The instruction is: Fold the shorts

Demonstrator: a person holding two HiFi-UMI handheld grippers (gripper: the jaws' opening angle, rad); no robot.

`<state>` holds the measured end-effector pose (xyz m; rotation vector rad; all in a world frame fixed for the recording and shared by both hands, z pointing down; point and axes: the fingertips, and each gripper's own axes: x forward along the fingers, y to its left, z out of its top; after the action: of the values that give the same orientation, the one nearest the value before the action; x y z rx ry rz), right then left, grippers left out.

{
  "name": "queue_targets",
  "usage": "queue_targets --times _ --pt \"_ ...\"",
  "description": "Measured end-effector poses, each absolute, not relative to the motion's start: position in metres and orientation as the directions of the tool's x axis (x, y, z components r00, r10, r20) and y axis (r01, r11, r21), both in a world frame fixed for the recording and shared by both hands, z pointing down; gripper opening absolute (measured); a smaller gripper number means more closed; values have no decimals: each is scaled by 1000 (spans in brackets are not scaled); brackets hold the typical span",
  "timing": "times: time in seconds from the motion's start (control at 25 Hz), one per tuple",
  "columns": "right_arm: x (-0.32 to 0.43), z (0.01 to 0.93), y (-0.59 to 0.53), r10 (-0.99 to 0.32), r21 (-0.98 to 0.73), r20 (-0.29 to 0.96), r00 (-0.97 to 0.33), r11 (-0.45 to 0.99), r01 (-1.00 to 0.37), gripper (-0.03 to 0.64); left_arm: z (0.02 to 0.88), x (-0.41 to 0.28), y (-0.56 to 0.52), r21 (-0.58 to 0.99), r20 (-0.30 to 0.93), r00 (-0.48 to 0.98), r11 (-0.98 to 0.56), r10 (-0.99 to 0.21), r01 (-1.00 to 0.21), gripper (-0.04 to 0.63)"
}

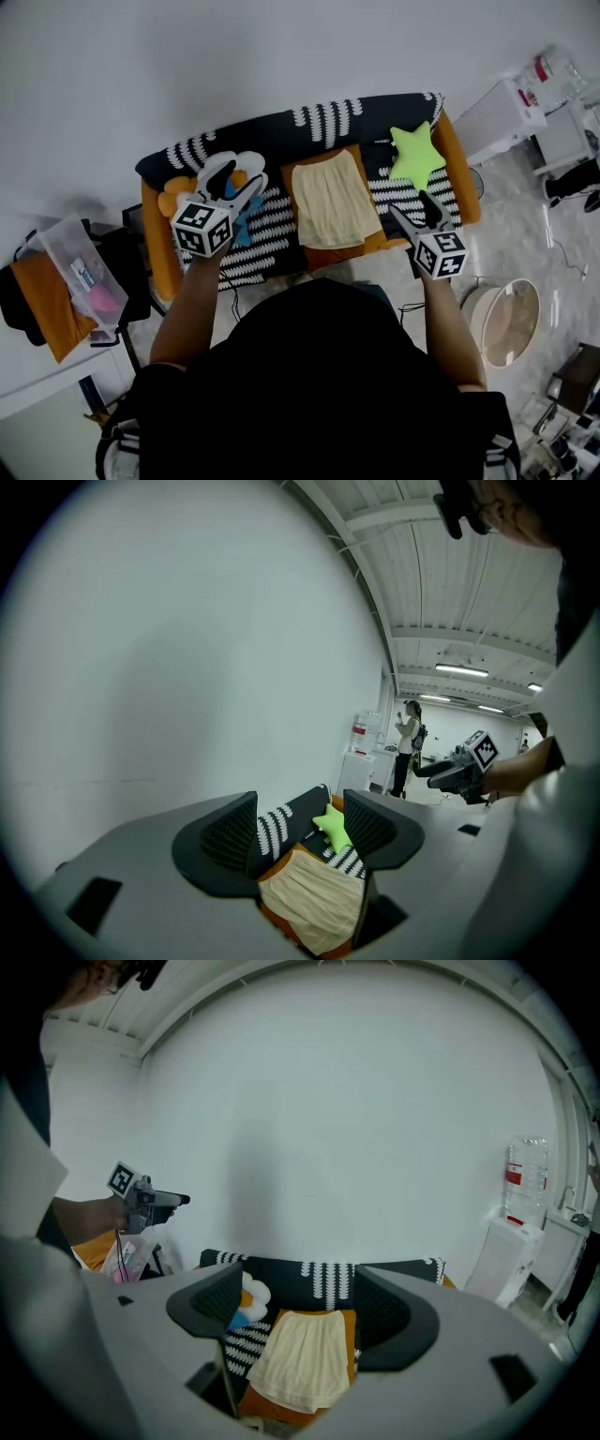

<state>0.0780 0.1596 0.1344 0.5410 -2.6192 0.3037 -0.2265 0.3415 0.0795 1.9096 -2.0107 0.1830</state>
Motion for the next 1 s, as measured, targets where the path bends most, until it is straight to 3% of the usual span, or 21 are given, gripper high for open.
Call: queue_targets --times 1.0 --pt "141 287 82 -318 -256 625 -713 779 -572 385 140 -206 219 113 497 113 -65 -860 -991 304"
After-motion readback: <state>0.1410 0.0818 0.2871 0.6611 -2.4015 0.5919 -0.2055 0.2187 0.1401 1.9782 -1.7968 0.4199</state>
